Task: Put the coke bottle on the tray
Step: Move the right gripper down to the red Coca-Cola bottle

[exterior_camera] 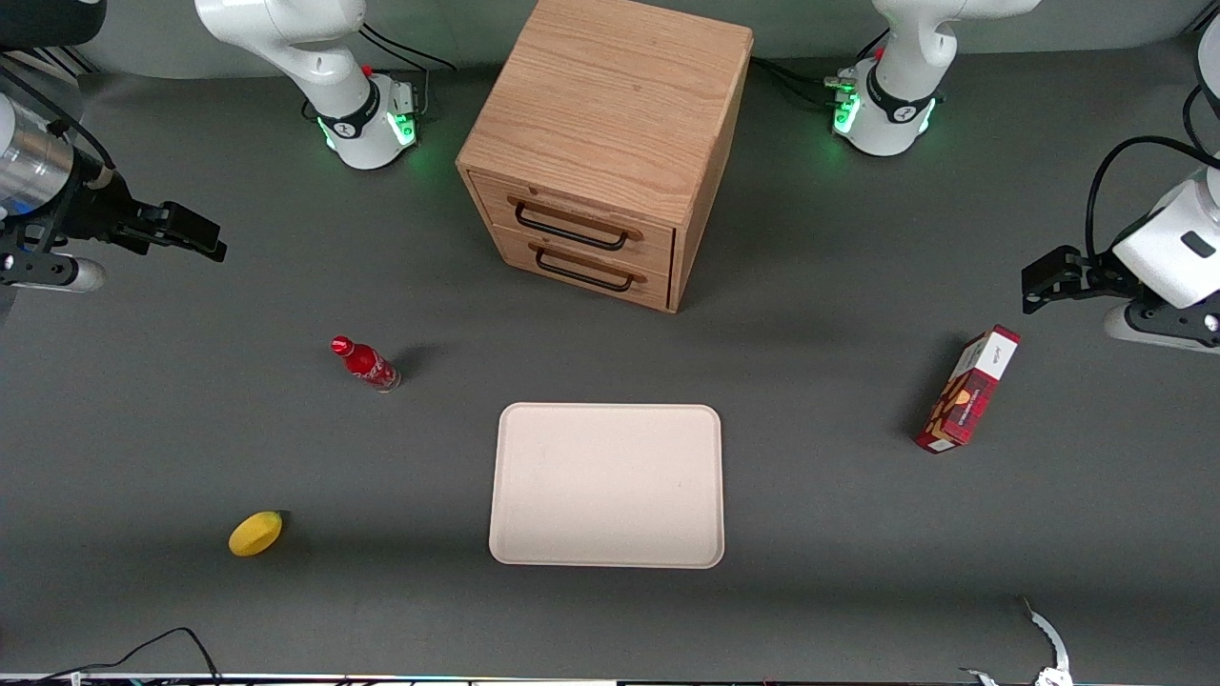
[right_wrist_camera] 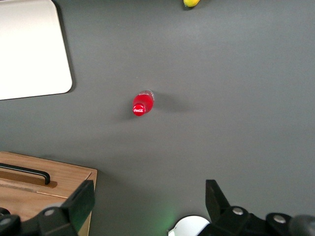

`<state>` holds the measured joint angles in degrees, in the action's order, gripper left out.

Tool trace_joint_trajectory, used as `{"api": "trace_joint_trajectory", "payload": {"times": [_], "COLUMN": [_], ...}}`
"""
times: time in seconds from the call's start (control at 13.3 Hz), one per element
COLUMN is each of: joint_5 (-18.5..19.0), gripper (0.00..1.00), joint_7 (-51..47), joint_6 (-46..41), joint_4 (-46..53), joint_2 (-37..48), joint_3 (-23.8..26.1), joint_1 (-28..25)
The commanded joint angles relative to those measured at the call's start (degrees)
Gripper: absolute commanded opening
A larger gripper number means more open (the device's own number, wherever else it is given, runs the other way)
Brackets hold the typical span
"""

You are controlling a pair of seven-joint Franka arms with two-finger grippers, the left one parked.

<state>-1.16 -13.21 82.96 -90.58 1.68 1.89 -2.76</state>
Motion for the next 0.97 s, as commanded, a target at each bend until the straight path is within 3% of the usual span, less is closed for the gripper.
{"api": "trace_joint_trajectory", "payload": {"times": [0.0,0.22,0.38,0.67,0.9], "joint_5": [-1.30,-1.30,-2.00,-2.00,-2.00], "gripper": [1.00,1.00,1.00,1.00,1.00], "joint_7": [-0.77,0.11,0.90,0.56,-0.06], "joint_6": [-1.75,-2.01,3.14,30.10,39.28], "joint_4": [2.52,0.33,-6.15,-32.42,-35.80], "joint_2": [-1.25,-1.85,-0.99,5.43,1.67], "joint_3": [-0.22,-0.40,-0.49,0.39,0.66], "joint_1": [-0.49,-0.06,0.03,-0.49,-0.67]}}
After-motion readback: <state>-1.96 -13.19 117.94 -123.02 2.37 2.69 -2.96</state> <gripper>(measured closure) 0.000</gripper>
